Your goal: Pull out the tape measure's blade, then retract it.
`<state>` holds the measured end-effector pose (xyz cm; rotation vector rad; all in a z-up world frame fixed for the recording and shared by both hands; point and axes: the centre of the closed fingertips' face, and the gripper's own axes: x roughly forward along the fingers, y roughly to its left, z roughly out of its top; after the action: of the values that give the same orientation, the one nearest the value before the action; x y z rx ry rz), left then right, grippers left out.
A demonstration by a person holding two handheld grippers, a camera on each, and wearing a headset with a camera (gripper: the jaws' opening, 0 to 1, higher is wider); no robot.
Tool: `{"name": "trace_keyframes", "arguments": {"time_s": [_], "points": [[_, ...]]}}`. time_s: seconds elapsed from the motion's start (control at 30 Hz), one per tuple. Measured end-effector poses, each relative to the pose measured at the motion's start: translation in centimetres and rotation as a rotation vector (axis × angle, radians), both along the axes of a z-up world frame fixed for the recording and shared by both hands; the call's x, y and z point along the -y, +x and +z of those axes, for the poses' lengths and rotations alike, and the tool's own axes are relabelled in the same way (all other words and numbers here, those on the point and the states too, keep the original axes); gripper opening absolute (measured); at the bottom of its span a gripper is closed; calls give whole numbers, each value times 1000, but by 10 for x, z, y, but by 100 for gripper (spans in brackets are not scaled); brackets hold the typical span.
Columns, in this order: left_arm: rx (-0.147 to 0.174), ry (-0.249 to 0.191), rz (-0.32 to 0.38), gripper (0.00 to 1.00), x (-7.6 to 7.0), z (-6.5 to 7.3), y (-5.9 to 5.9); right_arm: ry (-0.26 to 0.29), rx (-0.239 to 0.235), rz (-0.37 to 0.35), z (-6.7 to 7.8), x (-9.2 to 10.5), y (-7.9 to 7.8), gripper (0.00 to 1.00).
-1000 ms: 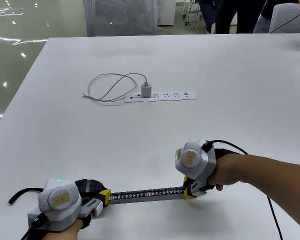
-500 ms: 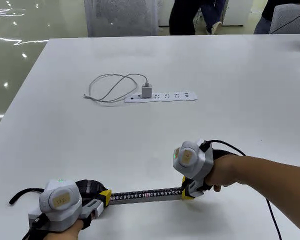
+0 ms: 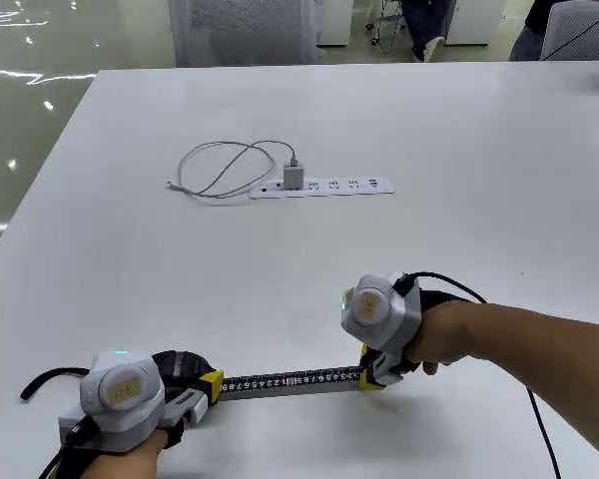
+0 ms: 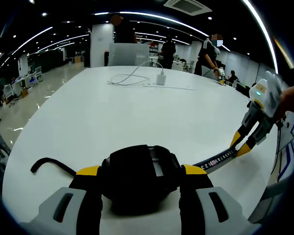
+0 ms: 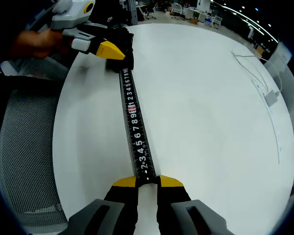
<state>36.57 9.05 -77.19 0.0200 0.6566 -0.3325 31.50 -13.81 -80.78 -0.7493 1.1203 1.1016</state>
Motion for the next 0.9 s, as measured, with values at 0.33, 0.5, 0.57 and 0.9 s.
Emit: {"name": "trace_keyframes", "arguments": {"time_s": [0.33,0.5,0.57,0.9], "points": [[-1,2,-1,59,0,1,-1,4,5,20,0,-3,0,10],[-2,1,-1,59,0,0,-1,4,0,-1,0,-5,2,10],[-3,1,-1,59,0,0,-1,4,1,8,0,-5,2,10],[-8,-19,8,59,-1,1,-1,32,10,20,0,-9,3,10]]}}
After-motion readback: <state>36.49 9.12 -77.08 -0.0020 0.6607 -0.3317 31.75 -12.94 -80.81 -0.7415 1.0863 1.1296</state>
